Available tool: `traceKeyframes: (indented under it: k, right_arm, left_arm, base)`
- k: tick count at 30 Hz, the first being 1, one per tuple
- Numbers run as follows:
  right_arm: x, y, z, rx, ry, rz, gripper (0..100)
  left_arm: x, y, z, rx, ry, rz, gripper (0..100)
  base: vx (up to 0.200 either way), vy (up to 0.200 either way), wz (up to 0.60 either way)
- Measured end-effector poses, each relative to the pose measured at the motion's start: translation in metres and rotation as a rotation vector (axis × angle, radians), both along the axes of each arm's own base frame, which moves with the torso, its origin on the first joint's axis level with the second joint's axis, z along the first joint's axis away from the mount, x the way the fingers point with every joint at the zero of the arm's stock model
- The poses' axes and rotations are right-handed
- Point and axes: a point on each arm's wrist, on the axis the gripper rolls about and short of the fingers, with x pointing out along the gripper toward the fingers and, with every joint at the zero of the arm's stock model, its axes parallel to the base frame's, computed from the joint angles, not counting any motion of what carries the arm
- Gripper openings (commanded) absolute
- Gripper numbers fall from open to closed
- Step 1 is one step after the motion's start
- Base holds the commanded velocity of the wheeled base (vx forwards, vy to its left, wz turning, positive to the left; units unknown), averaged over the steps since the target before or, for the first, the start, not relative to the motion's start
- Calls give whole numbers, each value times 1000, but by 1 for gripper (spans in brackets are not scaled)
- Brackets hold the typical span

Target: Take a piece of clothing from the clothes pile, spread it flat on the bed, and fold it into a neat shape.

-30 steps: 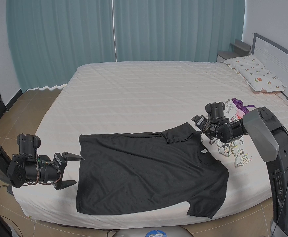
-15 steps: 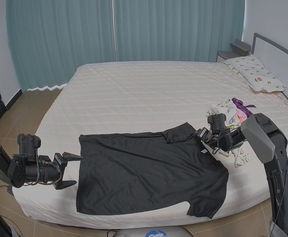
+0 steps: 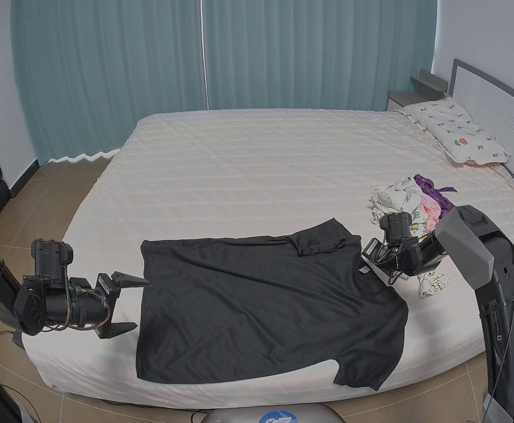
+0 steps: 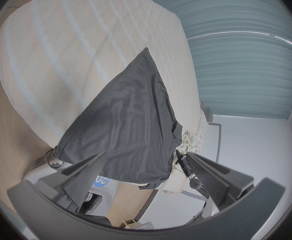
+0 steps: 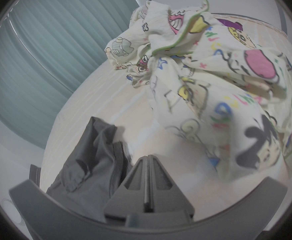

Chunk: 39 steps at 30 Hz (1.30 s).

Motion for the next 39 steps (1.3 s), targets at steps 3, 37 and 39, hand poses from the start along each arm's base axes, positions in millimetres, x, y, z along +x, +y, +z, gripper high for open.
traceKeyframes:
  k: [3, 37, 39]
  right_arm:
    - [-15, -5, 3, 9, 29, 23, 0]
    - [-5, 28, -10, -27, -163, 223, 0]
    - [-5, 27, -11, -27, -162, 221, 0]
  left_arm:
    - [0, 0, 0, 0, 1, -1, 100]
    - [-2, -1, -2, 4, 4, -11, 100]
    - [-2, -2, -2, 5, 4, -12, 100]
  base:
    - [0, 0, 0]
    - [0, 0, 0]
    - [0, 0, 0]
